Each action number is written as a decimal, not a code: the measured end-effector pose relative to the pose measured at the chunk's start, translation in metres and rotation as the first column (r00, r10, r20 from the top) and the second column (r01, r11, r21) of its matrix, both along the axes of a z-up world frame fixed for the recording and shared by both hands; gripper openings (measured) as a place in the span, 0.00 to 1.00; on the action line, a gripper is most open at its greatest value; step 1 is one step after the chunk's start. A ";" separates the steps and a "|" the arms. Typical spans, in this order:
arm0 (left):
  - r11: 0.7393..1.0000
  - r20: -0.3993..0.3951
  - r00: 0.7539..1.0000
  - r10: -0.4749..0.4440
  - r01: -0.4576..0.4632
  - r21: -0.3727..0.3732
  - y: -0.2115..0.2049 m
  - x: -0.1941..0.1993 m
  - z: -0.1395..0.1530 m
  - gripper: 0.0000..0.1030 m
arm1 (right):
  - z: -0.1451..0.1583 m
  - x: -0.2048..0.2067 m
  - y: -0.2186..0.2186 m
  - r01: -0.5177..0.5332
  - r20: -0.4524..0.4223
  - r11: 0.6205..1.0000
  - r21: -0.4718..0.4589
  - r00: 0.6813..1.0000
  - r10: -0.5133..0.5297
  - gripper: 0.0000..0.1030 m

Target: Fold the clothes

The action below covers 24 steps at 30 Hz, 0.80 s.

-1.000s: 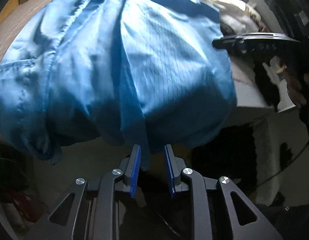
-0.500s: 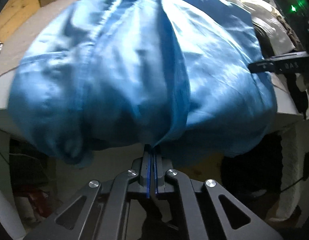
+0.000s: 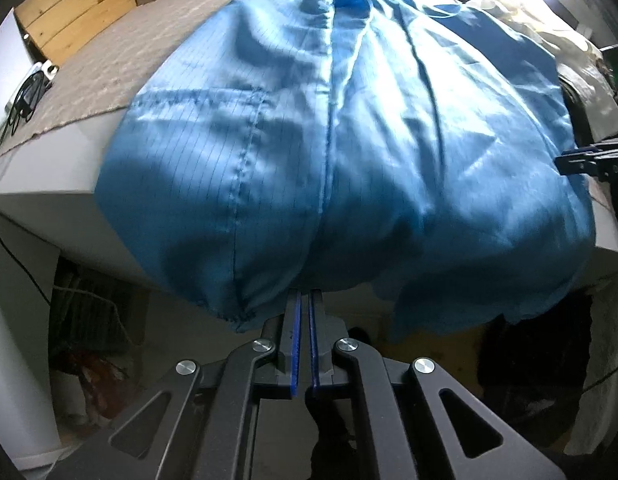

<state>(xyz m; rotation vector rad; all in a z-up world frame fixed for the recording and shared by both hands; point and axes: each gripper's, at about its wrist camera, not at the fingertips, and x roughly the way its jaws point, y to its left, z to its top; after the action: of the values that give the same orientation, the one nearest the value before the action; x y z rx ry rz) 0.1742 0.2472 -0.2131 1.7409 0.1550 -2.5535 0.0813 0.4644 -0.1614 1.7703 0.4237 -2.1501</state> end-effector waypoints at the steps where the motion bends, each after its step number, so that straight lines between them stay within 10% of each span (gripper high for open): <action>1: 1.000 -0.004 1.000 -0.008 0.008 0.009 0.002 0.001 0.003 0.06 | 0.001 -0.001 0.002 0.006 -0.005 1.000 -0.003 1.000 -0.006 0.30; 15: 0.971 -0.026 0.983 -0.182 0.183 0.154 0.061 0.017 0.006 0.18 | 0.045 0.030 0.083 0.159 -0.091 0.974 -0.161 0.980 -0.175 0.34; 24: 0.911 -0.149 0.924 -0.353 0.376 0.169 0.168 0.002 0.033 0.30 | 0.074 -0.052 0.103 0.200 -0.162 0.956 -0.216 0.958 -0.237 0.45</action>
<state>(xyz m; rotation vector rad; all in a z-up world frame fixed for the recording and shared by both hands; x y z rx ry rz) 0.1759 0.4151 -0.1796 1.8399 0.0923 -3.0010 0.0291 0.5673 -0.0871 1.5770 0.0515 -2.4277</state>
